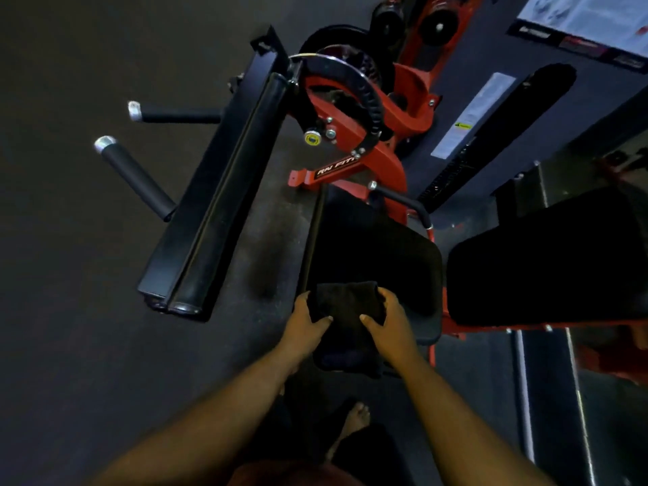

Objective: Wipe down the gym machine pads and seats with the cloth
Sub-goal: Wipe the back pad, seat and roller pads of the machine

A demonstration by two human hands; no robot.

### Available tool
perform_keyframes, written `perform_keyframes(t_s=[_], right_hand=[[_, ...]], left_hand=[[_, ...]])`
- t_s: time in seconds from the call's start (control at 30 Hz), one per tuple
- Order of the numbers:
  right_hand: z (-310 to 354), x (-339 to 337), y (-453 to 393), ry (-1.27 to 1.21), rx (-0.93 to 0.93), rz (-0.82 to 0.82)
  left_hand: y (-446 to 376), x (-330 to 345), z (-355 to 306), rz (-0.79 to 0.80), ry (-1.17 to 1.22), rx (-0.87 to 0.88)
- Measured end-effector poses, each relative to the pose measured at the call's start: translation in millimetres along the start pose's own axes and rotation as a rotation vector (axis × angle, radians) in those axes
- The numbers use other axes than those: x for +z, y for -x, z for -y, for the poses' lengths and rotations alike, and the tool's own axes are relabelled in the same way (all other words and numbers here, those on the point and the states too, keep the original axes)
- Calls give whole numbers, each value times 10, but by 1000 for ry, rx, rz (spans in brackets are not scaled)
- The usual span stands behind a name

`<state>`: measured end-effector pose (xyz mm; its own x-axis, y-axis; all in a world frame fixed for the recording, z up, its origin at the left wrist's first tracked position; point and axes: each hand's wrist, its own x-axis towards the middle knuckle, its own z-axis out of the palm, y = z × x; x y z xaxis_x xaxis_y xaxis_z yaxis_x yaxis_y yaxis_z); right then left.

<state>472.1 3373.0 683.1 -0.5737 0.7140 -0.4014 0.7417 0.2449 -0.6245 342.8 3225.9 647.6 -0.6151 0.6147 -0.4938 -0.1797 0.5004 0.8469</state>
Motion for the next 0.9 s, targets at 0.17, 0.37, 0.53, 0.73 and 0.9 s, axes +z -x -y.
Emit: perform_keyframes(t_s=[0.17, 0.37, 0.53, 0.73, 0.9], right_hand=[[-138, 179, -599, 128, -117, 122], [-441, 592, -1341, 317, -378, 248], [-622, 911, -1729, 649, -691, 134], [-971, 1513, -1675, 757, -961, 319], [-652, 1558, -2334, 800, -1223, 279]], left_hand=[[-249, 193, 350, -111, 173, -80], [-571, 559, 763, -297, 222, -157], [-797, 832, 1063, -553, -73, -213], [-863, 960, 1369, -622, -189, -184], [-961, 925, 1562, -577, -285, -70]])
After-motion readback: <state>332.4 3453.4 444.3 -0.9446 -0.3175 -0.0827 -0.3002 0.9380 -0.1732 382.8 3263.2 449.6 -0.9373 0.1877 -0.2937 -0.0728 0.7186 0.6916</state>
